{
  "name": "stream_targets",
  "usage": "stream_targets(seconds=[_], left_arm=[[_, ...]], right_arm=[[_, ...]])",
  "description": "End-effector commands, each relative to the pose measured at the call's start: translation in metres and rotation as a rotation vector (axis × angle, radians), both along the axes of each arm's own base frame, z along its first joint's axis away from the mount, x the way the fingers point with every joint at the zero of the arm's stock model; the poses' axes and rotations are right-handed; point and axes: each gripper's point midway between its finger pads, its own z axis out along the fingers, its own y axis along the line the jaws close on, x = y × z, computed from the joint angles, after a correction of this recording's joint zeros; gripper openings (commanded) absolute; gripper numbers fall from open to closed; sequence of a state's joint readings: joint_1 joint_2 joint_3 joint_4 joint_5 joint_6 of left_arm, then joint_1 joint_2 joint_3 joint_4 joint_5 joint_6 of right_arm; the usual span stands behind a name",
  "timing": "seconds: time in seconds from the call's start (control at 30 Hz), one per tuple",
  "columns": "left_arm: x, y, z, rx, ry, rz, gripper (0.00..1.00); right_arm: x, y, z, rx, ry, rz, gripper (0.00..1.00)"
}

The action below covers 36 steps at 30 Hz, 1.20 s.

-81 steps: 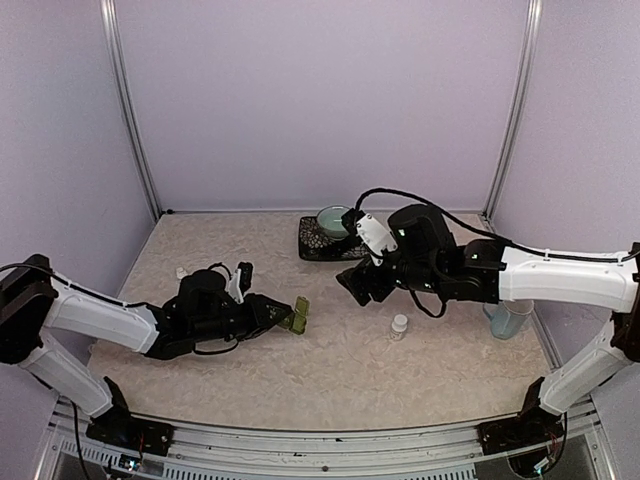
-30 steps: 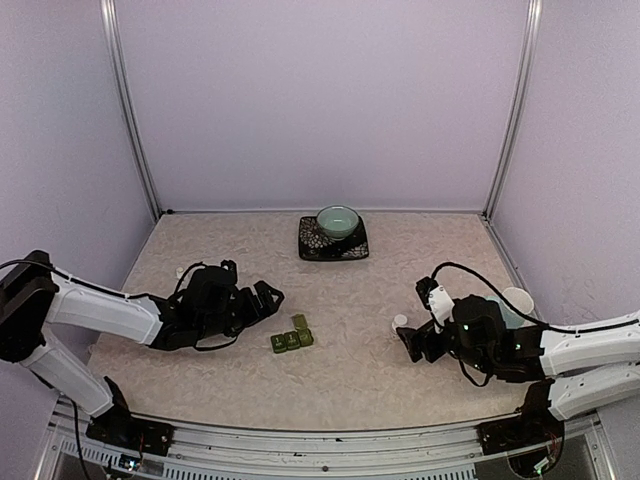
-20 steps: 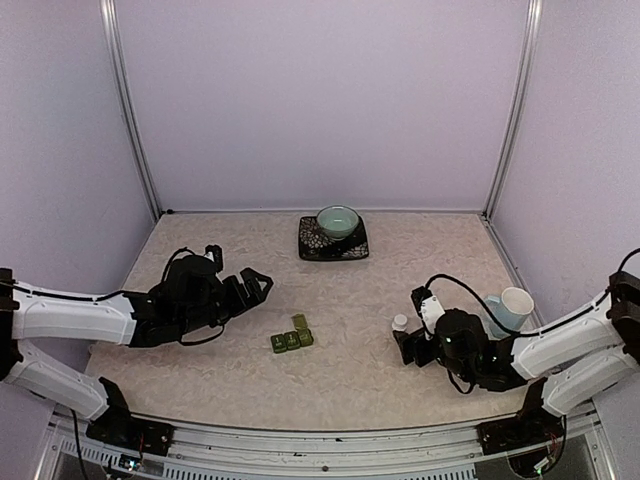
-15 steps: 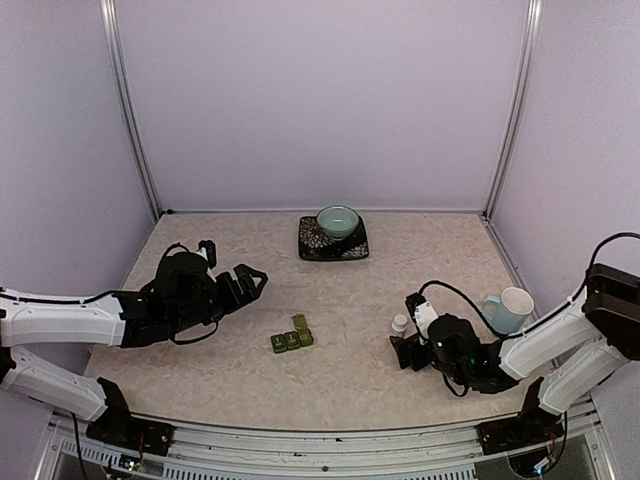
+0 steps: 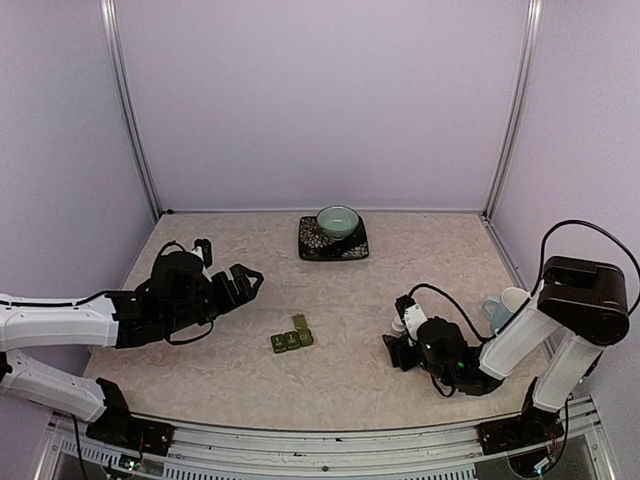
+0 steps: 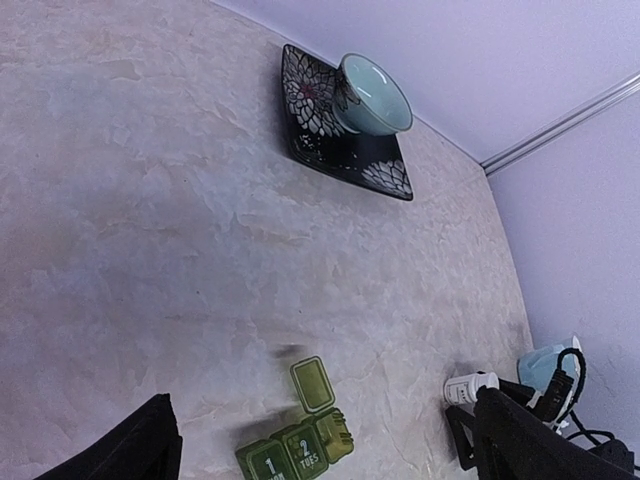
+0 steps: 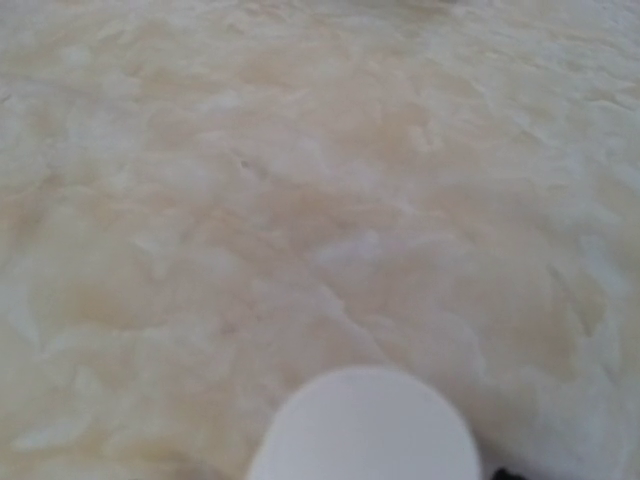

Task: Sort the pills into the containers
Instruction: Pick up the pill bottle from the center of the board.

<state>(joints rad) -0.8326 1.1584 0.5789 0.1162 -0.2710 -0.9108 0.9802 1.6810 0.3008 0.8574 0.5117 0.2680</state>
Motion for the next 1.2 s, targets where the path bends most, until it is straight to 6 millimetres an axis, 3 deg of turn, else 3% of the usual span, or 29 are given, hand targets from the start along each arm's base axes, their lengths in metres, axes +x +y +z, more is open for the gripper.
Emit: stream_targets(seconds=[0.0,0.3,0.43,0.6,0.87,1.07,1.17], left_arm=[[0.0,0.005,0.003,0.018,-0.016,0.008,0.99],[0.002,0.001,0.021,0.032,-0.056,-0.016,0.99],[-0.002,-0.003,0.033,0.045,-0.09,-0.062,0.99],[-0.017,-0.027,0.05,0.099,-0.148,-0.193,0.99],[-0.067,-0.098,0.08,0.151,-0.271,-0.545,0.99],[-0.103,-0.144,0.074,0.238,-0.299,-0.76,0.98],[-0.106,-0.153,0.064,0.268,-0.256,-0.777,0.96]], right_arm=[[0.01,0.004,0.009,0.053,-0.033,-0.018,0.69],[0.008,0.016,0.016,0.07,-0.059,0.064,0.34],[-0.001,0.029,0.031,0.09,-0.07,0.159,0.28],[-0.033,0.061,0.067,0.148,-0.101,0.375,0.28],[-0.09,0.108,0.103,0.192,-0.057,0.708,0.3],[-0.115,0.122,0.118,0.21,-0.035,0.832,0.31],[-0.117,0.123,0.123,0.201,-0.038,0.834,0.32]])
